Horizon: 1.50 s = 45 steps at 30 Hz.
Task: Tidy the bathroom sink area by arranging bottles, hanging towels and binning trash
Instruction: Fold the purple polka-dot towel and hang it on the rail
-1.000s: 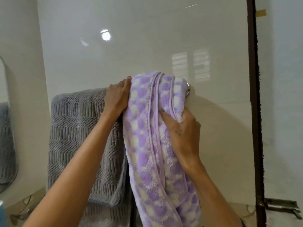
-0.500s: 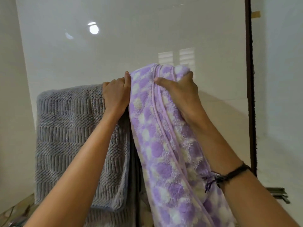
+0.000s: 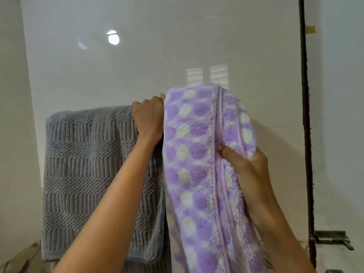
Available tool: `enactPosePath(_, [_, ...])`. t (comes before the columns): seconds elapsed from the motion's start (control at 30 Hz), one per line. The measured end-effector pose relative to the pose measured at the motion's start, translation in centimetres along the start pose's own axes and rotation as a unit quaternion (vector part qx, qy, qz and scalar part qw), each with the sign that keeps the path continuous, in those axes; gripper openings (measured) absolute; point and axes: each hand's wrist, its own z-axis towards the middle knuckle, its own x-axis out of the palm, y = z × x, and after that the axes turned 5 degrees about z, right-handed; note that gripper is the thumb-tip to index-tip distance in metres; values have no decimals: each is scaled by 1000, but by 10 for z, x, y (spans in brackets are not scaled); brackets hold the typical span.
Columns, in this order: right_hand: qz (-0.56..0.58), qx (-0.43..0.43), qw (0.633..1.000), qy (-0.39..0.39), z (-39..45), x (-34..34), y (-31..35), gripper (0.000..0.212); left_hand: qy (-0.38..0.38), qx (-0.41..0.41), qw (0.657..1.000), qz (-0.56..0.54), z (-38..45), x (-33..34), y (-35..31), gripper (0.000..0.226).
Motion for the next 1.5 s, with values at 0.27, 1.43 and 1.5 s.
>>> enactPosePath(0.27, [6, 59, 993, 98, 55, 4, 32, 47, 18, -6, 1000, 19, -1, -6, -3, 45])
enactPosePath(1.43, [-2, -8, 1000, -14, 40, 13, 4, 64, 20, 56, 996, 65, 4, 0, 2, 43])
enactPosePath(1.5, [26, -21, 999, -19, 26, 11, 6, 56, 26, 64, 996, 56, 3, -2, 2, 43])
